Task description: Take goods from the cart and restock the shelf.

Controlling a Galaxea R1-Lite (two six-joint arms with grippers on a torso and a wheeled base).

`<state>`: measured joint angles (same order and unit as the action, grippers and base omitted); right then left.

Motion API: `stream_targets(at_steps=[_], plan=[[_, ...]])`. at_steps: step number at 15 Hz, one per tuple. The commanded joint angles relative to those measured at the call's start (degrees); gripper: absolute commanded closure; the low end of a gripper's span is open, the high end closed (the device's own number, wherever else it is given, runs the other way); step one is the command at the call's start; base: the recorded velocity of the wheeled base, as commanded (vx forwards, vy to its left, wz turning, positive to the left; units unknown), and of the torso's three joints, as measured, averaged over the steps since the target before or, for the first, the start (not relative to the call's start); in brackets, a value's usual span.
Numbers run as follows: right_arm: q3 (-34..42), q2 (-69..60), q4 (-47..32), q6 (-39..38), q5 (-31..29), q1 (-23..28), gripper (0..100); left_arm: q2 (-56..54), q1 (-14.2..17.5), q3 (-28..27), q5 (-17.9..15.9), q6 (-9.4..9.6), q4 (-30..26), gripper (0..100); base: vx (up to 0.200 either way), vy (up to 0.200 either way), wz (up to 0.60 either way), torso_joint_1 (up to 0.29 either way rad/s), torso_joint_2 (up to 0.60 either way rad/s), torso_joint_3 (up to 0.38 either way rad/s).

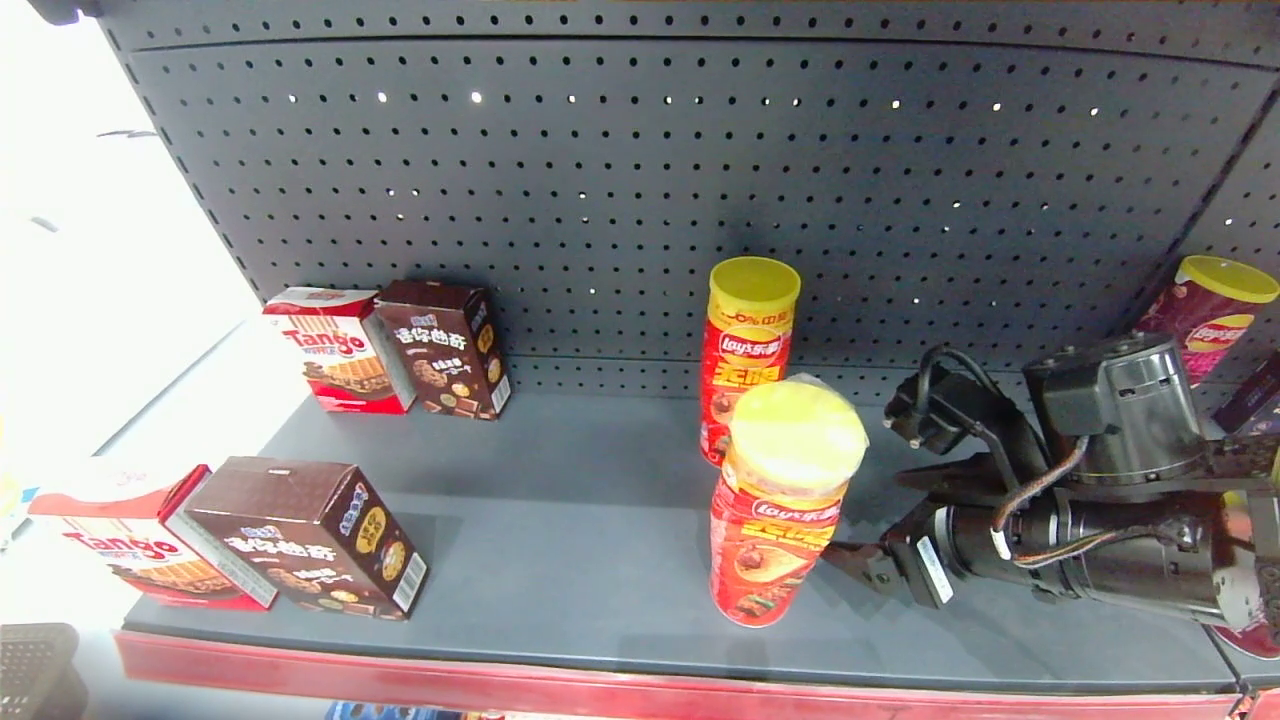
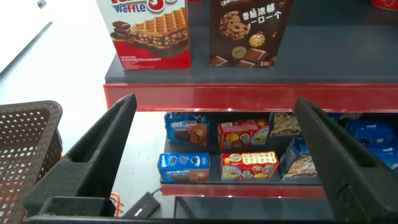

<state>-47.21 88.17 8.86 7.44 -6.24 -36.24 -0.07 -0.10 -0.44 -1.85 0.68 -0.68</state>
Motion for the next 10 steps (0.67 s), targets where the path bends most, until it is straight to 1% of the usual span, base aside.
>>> stream_targets(at_steps=[1,10], plan=[[0.0,0.2,0.0,0.0,0.0,-0.2,0,0.1,0.0,0.0,0.0,0.02,0.0,0,0.0,0.0,0.0,0.0,0.0,0.0],[-0.4,0.5,0.0,0.0,0.0,-0.2,0,0.1,0.0,0.0,-0.1,0.11,0.0,0,0.0,0.0,0.0,0.0,0.0,0.0]])
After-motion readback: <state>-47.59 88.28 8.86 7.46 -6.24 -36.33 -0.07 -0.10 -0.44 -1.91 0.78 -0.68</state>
